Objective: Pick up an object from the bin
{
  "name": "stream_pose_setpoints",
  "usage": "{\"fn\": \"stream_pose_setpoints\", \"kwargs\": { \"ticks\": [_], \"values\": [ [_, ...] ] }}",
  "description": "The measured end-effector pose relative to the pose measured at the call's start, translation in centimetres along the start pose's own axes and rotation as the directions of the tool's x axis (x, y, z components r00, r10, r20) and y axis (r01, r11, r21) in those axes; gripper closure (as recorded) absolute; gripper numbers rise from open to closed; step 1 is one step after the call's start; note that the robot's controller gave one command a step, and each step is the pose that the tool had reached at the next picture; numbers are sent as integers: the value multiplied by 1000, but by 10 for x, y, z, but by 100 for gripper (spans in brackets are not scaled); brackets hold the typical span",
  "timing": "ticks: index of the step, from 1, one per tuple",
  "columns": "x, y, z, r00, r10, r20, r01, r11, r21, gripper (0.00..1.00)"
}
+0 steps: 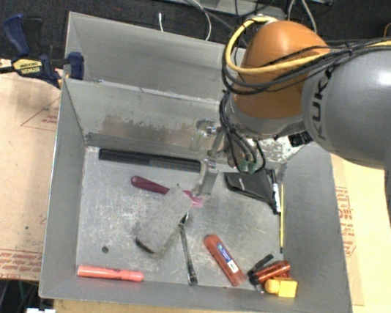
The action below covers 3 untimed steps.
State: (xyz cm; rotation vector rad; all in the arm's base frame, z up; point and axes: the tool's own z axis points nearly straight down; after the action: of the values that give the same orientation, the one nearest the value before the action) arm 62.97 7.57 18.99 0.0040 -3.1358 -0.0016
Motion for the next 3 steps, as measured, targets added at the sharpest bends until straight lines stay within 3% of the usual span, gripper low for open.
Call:
{"fn": "stream_pose_setpoints", "kwargs": {
  "ticks": [1,2,3],
  "values": [
    [-2,0,-5,1000,2,8,-2,1000,0,0],
    [-13,66,124,998,-67,2,67,998,-2,0],
    [-30,85,27,1000,-2,27,2,1000,-3,0]
  ]
}}
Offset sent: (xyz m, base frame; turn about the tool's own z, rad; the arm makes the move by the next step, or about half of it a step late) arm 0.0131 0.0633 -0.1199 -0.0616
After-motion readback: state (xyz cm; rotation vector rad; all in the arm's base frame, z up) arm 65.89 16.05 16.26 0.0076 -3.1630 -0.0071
